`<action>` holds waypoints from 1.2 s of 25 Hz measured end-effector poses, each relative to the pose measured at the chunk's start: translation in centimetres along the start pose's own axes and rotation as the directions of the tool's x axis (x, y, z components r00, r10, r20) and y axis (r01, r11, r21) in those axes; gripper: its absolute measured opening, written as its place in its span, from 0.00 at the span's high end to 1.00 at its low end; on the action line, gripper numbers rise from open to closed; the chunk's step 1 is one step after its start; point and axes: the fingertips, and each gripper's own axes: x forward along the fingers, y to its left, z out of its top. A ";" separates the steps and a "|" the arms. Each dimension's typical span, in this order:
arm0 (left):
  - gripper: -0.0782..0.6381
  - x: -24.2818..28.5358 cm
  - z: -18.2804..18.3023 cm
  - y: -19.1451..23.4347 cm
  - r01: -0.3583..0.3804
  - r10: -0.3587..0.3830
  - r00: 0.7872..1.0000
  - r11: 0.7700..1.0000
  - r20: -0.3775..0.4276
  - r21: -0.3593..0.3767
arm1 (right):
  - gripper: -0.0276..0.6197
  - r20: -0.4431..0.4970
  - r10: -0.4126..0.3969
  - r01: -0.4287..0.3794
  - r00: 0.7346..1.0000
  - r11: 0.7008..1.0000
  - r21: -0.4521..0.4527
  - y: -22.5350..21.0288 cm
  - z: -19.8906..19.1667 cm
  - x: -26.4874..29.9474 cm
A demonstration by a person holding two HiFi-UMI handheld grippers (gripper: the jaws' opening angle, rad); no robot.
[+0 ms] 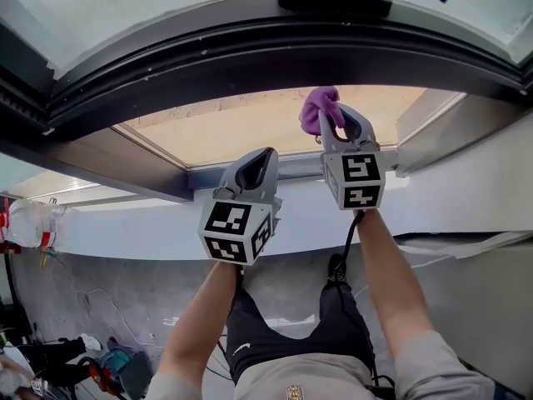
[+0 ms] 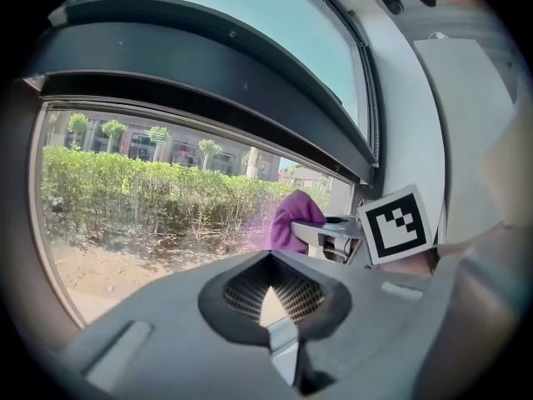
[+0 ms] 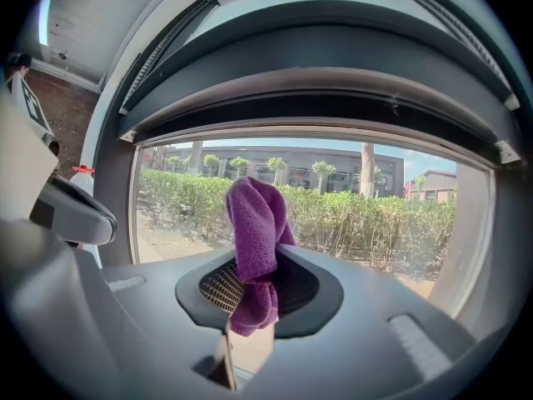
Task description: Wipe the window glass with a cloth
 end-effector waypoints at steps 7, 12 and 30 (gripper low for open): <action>0.89 3.7 -0.4 -3.8 0.046 -0.046 0.999 0.999 -0.013 0.010 | 0.82 -0.001 -0.037 0.037 0.999 0.999 0.000 -5.0 -1.3 -1.4; 0.89 6.1 -0.7 -6.9 0.084 -0.084 0.996 0.996 -0.025 0.020 | 0.82 -0.004 -0.076 0.076 0.997 0.997 0.025 -9.0 -2.3 -2.6; 0.89 13.4 -0.8 -18.4 0.263 -0.253 0.962 0.960 -0.102 0.096 | 0.82 -0.023 -0.308 0.308 0.951 0.943 0.127 -24.6 -5.5 -7.1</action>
